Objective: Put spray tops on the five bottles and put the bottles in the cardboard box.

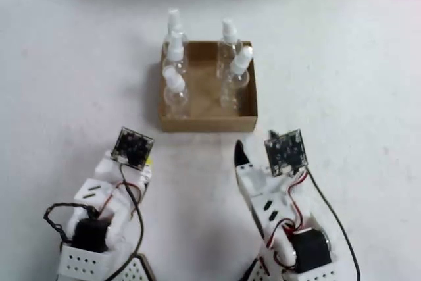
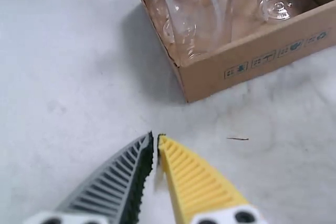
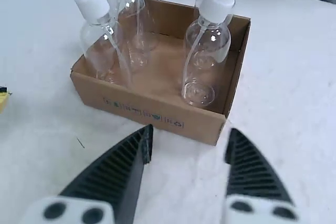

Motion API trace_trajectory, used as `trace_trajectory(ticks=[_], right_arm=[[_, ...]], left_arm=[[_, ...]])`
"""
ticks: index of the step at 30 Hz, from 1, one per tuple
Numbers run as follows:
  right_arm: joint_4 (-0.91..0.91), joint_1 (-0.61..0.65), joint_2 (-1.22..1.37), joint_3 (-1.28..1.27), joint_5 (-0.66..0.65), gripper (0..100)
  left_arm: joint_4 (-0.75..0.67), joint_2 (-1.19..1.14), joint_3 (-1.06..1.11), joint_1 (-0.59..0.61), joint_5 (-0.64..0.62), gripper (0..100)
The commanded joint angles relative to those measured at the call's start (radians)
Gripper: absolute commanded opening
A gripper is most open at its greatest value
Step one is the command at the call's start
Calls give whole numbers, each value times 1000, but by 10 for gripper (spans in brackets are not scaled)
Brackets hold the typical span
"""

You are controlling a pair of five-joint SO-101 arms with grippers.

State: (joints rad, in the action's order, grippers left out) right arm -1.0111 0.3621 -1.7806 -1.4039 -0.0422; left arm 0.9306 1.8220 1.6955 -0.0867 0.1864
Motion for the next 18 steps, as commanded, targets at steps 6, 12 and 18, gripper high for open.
trace_trajectory(ticks=[6,12,18], right_arm=[[-71,-36,22,-48,8,29],[-127,-58,22,-144,9,15],[-180,-58,22,-233,9,15]], left_arm=[[11,-2,-3,10,9,23],[12,-2,-3,10,9,23],[12,-2,-3,10,8,23]])
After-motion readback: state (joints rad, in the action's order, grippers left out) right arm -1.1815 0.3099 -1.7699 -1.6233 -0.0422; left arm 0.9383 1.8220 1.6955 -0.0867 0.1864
